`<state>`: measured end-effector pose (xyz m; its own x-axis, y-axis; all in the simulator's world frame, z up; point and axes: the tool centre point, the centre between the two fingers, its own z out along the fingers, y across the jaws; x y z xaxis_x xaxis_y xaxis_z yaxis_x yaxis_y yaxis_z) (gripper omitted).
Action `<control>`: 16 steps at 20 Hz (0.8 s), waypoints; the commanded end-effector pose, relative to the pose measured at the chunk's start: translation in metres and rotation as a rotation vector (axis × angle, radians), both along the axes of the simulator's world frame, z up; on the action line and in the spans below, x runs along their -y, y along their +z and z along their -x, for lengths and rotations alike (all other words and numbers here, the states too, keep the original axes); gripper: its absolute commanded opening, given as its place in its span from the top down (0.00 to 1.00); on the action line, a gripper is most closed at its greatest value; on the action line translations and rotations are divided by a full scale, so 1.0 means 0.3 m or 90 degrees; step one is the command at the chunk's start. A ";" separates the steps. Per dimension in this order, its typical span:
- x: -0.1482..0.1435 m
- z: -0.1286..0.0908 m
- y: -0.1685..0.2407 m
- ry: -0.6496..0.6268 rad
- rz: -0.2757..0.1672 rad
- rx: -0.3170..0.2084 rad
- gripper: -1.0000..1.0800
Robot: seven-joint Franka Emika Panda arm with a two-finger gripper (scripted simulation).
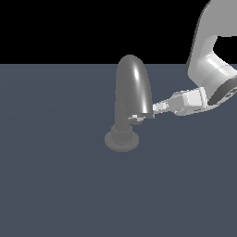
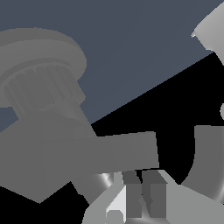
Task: Turn on the faucet by rotating a designated handle.
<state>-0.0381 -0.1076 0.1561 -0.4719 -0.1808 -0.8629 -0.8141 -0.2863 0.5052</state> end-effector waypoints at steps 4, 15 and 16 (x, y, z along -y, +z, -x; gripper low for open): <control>0.005 0.013 -0.048 0.000 0.000 -0.002 1.00; 0.020 0.055 -0.257 -0.003 -0.001 -0.019 1.00; 0.000 -0.003 -0.122 0.010 -0.007 0.022 1.00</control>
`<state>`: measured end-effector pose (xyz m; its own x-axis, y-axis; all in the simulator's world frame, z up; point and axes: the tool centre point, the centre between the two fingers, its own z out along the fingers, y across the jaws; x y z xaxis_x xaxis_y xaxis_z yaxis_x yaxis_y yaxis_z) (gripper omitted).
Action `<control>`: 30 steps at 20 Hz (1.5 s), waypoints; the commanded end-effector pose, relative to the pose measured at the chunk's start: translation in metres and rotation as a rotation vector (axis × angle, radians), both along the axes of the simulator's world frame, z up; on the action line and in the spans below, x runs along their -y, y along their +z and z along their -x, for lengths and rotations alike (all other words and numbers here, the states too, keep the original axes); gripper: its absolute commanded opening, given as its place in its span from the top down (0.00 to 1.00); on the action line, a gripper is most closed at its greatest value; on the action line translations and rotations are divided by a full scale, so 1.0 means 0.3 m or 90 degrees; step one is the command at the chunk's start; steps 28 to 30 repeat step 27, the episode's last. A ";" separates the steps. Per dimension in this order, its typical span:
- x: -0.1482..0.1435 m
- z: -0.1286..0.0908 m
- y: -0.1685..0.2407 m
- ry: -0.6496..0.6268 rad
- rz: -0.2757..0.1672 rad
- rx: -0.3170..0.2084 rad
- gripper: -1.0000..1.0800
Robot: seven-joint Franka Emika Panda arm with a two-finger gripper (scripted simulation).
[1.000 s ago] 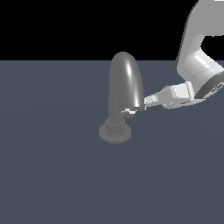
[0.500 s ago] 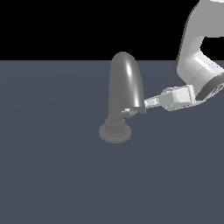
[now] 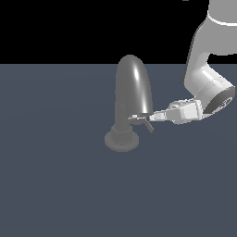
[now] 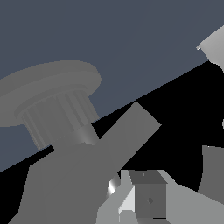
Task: Turn on the faucet by rotating a designated handle.
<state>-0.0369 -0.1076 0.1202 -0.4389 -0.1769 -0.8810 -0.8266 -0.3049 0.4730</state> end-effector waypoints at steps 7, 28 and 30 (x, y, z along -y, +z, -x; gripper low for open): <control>-0.008 -0.022 -0.087 -0.004 0.002 -0.013 1.00; -0.025 -0.067 -0.281 -0.012 0.007 -0.041 1.00; -0.025 -0.067 -0.281 -0.012 0.007 -0.041 1.00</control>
